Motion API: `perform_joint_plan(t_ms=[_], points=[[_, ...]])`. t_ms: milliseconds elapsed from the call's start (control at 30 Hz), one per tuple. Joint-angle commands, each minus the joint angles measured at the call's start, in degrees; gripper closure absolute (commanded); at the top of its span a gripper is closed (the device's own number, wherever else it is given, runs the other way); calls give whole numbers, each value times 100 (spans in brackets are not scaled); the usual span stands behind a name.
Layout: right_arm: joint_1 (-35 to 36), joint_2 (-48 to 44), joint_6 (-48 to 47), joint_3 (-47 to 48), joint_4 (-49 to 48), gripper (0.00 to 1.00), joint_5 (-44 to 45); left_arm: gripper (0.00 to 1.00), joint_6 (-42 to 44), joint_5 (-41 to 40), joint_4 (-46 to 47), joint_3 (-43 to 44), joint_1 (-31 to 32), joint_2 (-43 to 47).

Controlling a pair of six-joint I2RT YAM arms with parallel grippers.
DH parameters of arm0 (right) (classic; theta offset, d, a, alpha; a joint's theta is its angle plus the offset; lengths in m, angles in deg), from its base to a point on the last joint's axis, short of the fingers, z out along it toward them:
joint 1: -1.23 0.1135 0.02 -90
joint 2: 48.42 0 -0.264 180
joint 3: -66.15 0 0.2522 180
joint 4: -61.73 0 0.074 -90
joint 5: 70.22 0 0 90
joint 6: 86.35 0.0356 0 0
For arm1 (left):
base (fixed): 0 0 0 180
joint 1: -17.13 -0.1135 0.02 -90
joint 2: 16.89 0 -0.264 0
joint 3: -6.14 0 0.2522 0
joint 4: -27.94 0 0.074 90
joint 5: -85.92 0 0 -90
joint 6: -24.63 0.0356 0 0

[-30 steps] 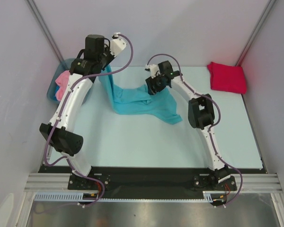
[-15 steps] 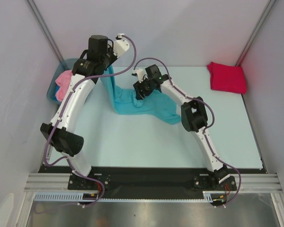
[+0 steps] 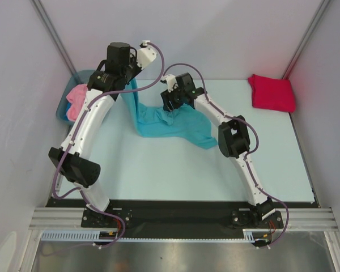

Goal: Fold and stack the t-shirts
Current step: Flatten the tshirt out

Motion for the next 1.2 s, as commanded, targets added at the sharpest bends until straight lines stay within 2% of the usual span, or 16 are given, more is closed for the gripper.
perform_joint_plan(t_ms=[0, 333, 633, 1000, 1133, 1167], points=[[-40, -309, 593, 243, -636, 39, 257, 100, -7, 20, 282, -62, 47, 146], [100, -230, 893, 305, -874, 39, 249, 100, 37, -6, 308, -177, 56, 260], [127, -186, 1052, 50, -435, 41, -332, 100, 46, 3, 335, -229, 65, 287], [179, -71, 1052, -143, -171, 43, -472, 100, 116, 29, 370, -229, 126, 322], [180, -89, 982, -214, -153, 48, -455, 100, 169, 20, 414, -291, 135, 366], [179, -98, 964, -223, -136, 54, -438, 100, 177, 20, 422, -308, 135, 383]])
